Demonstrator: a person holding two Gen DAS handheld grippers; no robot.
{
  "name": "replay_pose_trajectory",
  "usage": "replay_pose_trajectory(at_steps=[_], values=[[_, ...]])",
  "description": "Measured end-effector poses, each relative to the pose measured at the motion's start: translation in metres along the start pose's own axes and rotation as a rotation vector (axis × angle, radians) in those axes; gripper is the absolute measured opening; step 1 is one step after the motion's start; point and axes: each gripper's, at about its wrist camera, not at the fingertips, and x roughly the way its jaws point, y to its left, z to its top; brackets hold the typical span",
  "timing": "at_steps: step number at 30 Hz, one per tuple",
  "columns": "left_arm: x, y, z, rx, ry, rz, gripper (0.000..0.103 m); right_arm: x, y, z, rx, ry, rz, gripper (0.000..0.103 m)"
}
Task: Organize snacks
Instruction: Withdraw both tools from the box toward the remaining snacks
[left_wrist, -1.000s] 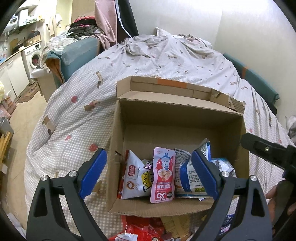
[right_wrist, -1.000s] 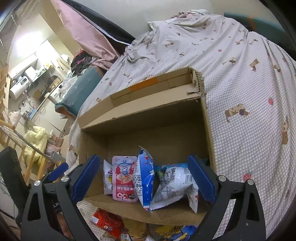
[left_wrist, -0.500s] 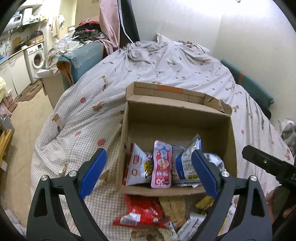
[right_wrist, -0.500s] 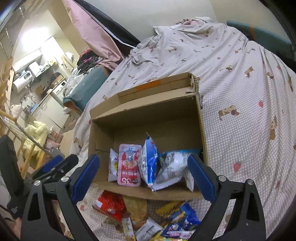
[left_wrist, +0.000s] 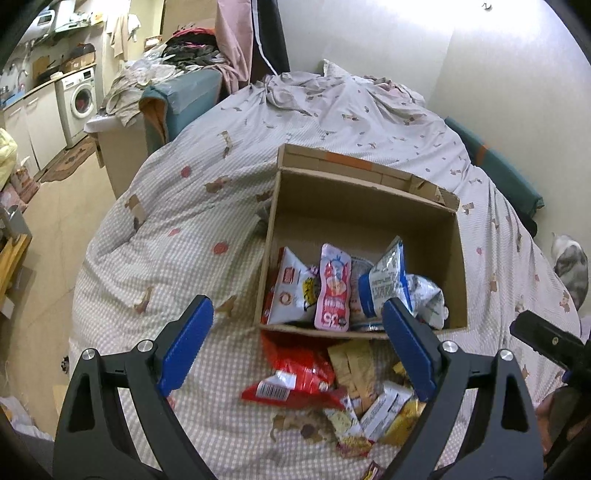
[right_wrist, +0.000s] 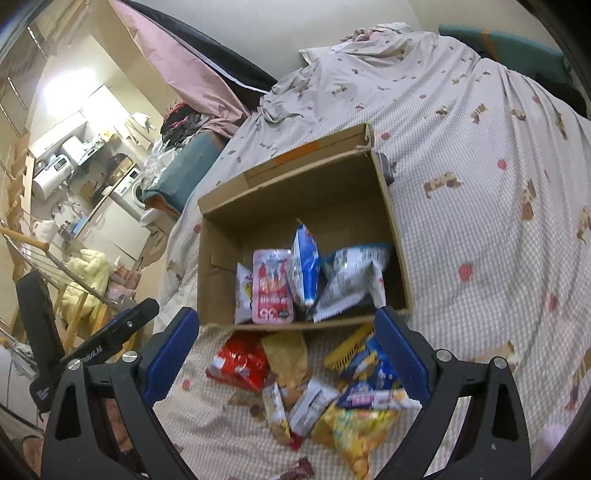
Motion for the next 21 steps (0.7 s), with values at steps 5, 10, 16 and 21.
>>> replay_pose_trajectory(at_steps=[5, 10, 16, 21], values=[[-0.013, 0.006, -0.009, -0.007, -0.001, 0.020, 0.091, -0.010, -0.001, -0.015, 0.009, 0.008, -0.005, 0.098], [-0.020, 0.012, -0.023, -0.001, 0.014, 0.022, 0.091, -0.014, -0.005, -0.027, 0.024, 0.025, -0.016, 0.098], [-0.010, 0.008, -0.042, 0.000, 0.094, -0.012, 0.091, -0.015, -0.025, -0.036, 0.067, 0.061, -0.087, 0.098], [0.013, -0.018, -0.064, 0.072, 0.221, -0.071, 0.091, -0.008, -0.047, -0.043, 0.142, 0.112, -0.130, 0.098]])
